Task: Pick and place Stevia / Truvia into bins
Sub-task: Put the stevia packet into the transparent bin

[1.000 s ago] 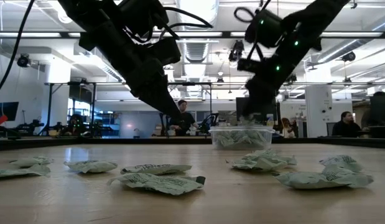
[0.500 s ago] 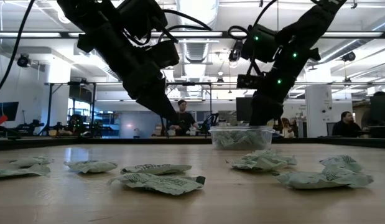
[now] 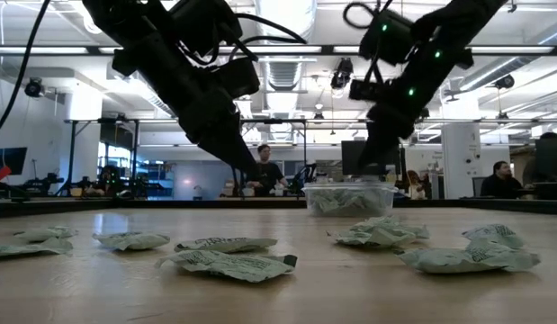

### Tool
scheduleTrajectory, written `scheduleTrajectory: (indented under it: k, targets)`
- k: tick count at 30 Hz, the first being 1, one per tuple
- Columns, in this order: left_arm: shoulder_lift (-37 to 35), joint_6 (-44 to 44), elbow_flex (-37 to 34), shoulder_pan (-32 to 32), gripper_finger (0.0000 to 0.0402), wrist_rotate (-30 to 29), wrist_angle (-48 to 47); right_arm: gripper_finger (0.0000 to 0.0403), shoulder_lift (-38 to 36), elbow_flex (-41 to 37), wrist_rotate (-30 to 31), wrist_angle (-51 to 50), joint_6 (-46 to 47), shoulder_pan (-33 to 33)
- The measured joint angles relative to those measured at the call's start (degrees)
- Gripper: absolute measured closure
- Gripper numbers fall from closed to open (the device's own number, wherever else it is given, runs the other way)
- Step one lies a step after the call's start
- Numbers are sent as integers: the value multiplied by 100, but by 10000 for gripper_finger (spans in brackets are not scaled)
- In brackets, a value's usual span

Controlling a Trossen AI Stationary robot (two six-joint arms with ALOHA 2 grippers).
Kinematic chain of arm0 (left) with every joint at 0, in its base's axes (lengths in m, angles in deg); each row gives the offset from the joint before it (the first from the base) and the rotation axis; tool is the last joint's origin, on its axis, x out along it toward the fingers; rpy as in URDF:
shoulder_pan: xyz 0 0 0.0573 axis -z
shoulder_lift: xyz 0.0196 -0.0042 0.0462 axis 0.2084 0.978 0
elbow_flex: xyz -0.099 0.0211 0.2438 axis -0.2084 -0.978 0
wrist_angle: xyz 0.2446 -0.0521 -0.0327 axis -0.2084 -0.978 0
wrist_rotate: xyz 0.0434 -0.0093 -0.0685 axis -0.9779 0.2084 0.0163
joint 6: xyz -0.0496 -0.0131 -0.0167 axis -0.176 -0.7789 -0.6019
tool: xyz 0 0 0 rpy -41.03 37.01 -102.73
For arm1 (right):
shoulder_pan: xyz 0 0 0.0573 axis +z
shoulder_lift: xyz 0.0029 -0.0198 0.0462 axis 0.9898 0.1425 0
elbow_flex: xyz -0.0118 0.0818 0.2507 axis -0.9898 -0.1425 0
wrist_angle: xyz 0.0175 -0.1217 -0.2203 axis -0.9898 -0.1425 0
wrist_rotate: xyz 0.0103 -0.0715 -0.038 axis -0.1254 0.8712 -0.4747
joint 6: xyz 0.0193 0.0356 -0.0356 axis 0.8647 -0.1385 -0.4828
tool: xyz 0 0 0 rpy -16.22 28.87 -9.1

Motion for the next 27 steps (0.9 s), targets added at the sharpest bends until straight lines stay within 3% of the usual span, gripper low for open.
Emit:
scheduleTrajectory:
  k: [6, 11, 17, 23, 27]
  targets:
    - [0, -1, 9, -2, 197, 460, 2, 232, -775, 0, -66, -369, 31, 292]
    - [0, -2, 9, 36, 197, 1319, -17, 237, -1304, -115, -72, -673, 50, 822]
    - [0, -18, 9, 336, 197, 1822, -86, 248, -1711, -579, -79, -665, 199, 1544]
    - [-2, -150, 14, 937, 197, 1860, -300, 258, -1808, -1125, -61, -586, 511, 2034]
    - [-83, -556, 214, 1281, 197, 1866, -1327, 265, -1794, -1422, -59, -402, 633, 2158]
